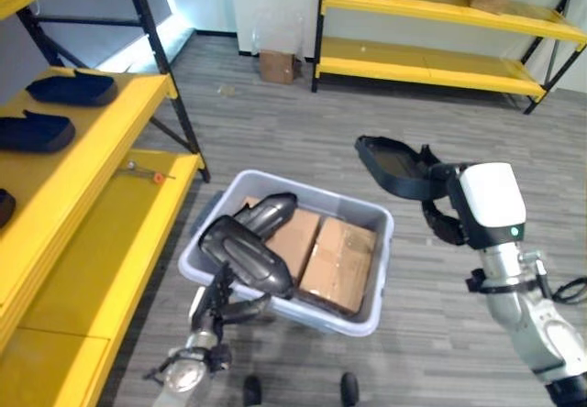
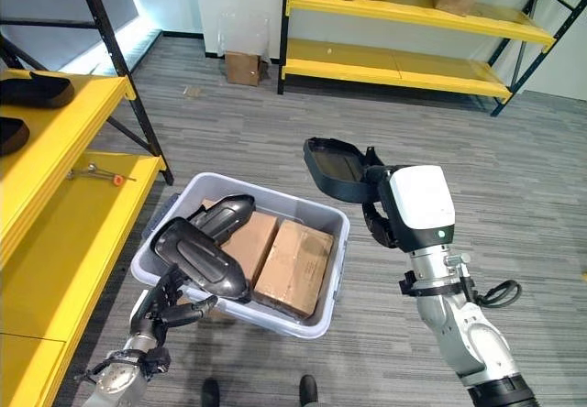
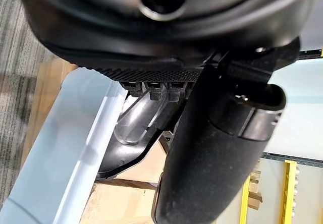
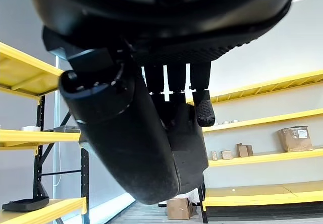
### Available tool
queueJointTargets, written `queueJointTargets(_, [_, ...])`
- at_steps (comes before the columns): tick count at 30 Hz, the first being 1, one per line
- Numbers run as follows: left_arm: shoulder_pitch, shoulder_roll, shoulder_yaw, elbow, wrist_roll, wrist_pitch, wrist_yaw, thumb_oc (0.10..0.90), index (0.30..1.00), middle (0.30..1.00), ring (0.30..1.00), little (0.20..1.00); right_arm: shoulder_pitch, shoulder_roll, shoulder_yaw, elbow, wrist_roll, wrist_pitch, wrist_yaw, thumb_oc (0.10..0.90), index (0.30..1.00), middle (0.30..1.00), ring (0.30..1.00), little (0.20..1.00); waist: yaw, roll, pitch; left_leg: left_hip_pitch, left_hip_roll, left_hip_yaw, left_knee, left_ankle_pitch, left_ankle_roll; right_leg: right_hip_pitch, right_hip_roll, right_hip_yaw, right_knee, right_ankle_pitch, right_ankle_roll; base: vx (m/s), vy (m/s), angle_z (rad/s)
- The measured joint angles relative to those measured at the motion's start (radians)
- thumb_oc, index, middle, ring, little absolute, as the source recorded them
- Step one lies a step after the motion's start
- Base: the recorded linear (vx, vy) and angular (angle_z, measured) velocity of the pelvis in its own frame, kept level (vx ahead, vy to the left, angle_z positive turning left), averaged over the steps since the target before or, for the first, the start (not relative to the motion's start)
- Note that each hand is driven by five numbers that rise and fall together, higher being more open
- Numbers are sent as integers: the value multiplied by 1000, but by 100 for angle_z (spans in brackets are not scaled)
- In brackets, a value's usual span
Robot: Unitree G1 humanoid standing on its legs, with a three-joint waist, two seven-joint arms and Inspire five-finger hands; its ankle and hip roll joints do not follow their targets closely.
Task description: Move parts from the plastic box to the shelf.
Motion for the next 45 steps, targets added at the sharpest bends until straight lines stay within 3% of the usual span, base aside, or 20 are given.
queueJointTargets(9, [23, 5, 11, -120, -5, 1, 4, 900, 1000, 1000, 1000, 1000, -16, -1, 1, 0, 0, 0, 0, 400, 300, 300, 300, 300, 2, 8, -6, 7, 12, 10, 3, 0, -1, 1, 12, 12, 0, 3, -3, -22, -84, -5])
queueJointTargets(13, [16, 8, 22, -186, -35, -5, 10, 900, 1000, 1000, 1000, 1000, -105, -31, 61, 0, 0, -4, 0, 400, 300, 300, 300, 300, 1, 18, -6, 18, 36, 21, 4, 0, -1, 1, 41, 25, 1, 4, -9, -44, -155, -12])
queueJointTargets(15, [19, 8, 21, -191, -44, -6, 24, 900, 1000, 1000, 1000, 1000, -176, -38, 119, 1, 0, -2, 0, 400, 300, 300, 300, 300, 1, 24, -6, 24, 67, 23, 4, 2, -4, -9, 73, 27, 23, -4, -27, -54, -244, -13])
queueJointTargets(18, [21, 5, 20, -193, -45, -7, 31, 900, 1000, 1000, 1000, 1000, -261, -43, 181, 3, 0, -20, -1, 400, 300, 300, 300, 300, 37, 35, -4, 22, 140, 16, 15, 2, -4, -57, 151, 9, 131, -67, -79, -115, -243, -4])
queueJointTargets(19, [20, 5, 16, -193, -45, -7, 31, 900, 1000, 1000, 1000, 1000, -274, -45, 182, -1, 0, -25, -2, 400, 300, 300, 300, 300, 52, 39, -1, 5, 156, -4, 20, 14, 5, -72, 169, -12, 159, -78, -94, -184, -195, 99])
queueJointTargets(20, [2, 2, -23, -181, -45, -7, 30, 900, 1000, 1000, 1000, 1000, -281, -52, 179, 1, 1, -16, -19, 400, 300, 300, 300, 300, 54, 54, 9, -100, 151, -80, 49, 130, -37, -120, 181, -68, 241, -121, -127, -248, -175, 215])
queueJointTargets(21, [-21, -7, -67, -183, -46, -10, 29, 900, 1000, 1000, 1000, 1000, -288, -85, 171, 4, 1, 2, -22, 400, 300, 300, 300, 300, 76, 66, 19, -139, 143, -115, 4, 214, -28, -158, 163, -131, 292, -175, -164, -271, -131, 249])
queueJointTargets(22, [-16, 5, -85, -174, -46, -8, 29, 900, 1000, 1000, 1000, 1000, -283, -97, 165, 11, 0, 4, -23, 400, 300, 300, 300, 300, 128, 81, 35, -135, 137, -60, 12, -19, 68, -165, 153, -191, 303, -169, -207, -297, -96, 224])
queueJointTargets(23, [-43, 56, -82, -141, -46, -5, 32, 900, 1000, 1000, 1000, 1000, -264, -98, 154, 3, -7, 2, -23, 400, 300, 300, 300, 300, 146, 24, 81, -185, 122, 66, 124, -70, 27, -153, 80, -273, 272, -142, -225, -201, -57, 188])
queueJointTargets(24, [-72, 57, -80, -110, -47, 2, 32, 900, 1000, 1000, 1000, 1000, -219, -98, 120, -12, -25, -2, -23, 400, 300, 300, 300, 300, 125, 5, 92, -225, 123, 157, 256, -87, 19, -119, 48, -332, 212, -112, -219, -106, 2, 224])
queueJointTargets(25, [-77, 43, -63, -96, -50, 2, 40, 900, 1000, 1000, 1000, 1000, -191, -103, 109, -27, -40, -1, -23, 400, 300, 300, 300, 300, 94, -5, 95, -223, 123, 176, 359, -100, 19, -83, 32, -364, 163, -107, -217, -46, 51, 174])
queueJointTargets(27, [-72, 38, -49, -97, -70, -1, 45, 900, 1000, 1000, 1000, 1000, -191, -104, 106, -32, -40, -8, -24, 400, 300, 300, 300, 300, 91, 11, 94, -145, 167, 191, 424, -130, -17, -69, 27, -405, 156, -107, -211, 66, 136, 111])
queueJointTargets(28, [-87, 35, -43, -98, -81, 0, 44, 900, 1000, 1000, 1000, 1000, -165, -91, 69, -37, -40, -11, -32, 400, 300, 300, 300, 300, 52, 26, 92, -90, 171, 164, 431, -150, -45, -53, 24, -455, 150, -119, -155, 111, 157, 133])
queueJointTargets(29, [-107, 30, -47, -100, -81, 0, 39, 900, 1000, 1000, 1000, 1000, -132, -89, 19, -44, -39, -10, -39, 400, 300, 300, 300, 300, 35, 36, 90, -39, 161, 158, 346, -157, -62, -50, 24, -467, 155, -119, -129, 90, 193, 159])
queueJointTargets(31, [-127, 0, -46, -121, -81, -1, 31, 900, 1000, 1000, 1000, 1000, -115, -101, -44, -44, -39, 4, -40, 400, 300, 300, 300, 300, 5, 70, 90, 54, 145, 185, 159, -122, -47, -54, 29, -496, 165, -100, -142, 85, 151, 83])
queueJointTargets(32, [-138, -20, -49, -124, -81, -2, 23, 900, 1000, 1000, 1000, 1000, -109, -103, -88, -44, -39, 12, -40, 400, 300, 300, 300, 300, 13, 104, 90, 103, 140, 201, 87, -113, -34, -55, 35, -502, 175, -99, -127, 114, 201, 30])
queueJointTargets(33, [-140, -26, -50, -124, -81, -2, 22, 900, 1000, 1000, 1000, 1000, -97, -87, -110, -44, -37, 23, -42, 400, 300, 300, 300, 300, 12, 107, 87, 133, 127, 211, 42, -102, -55, -61, 26, -509, 192, -96, -123, 99, 189, 12])
queueJointTargets(34, [-138, -26, -47, -125, -81, -2, 25, 900, 1000, 1000, 1000, 1000, -90, -87, -112, -44, -37, 27, -50, 400, 300, 300, 300, 300, 13, 97, 87, 133, 109, 212, 48, -97, -64, -69, 4, -501, 210, -93, -119, 130, 244, 6])
queueJointTargets(38, [-130, -21, -25, -126, -80, 0, 22, 900, 1000, 1000, 1000, 1000, -68, -85, -118, -51, -38, 32, -50, 400, 300, 300, 300, 300, 26, 79, 77, 112, 38, 201, 73, -127, -25, -60, -66, -490, 196, -57, -78, 67, 148, 12])
queueJointTargets(45, [-80, -16, 45, -129, -79, -1, 24, 900, 1000, 1000, 1000, 1000, -54, -73, -97, -63, -41, 22, -24, 400, 300, 300, 300, 300, 76, 34, 27, 80, 0, 156, 90, -144, -9, -24, -87, -493, 118, -7, -64, 44, 131, 18])
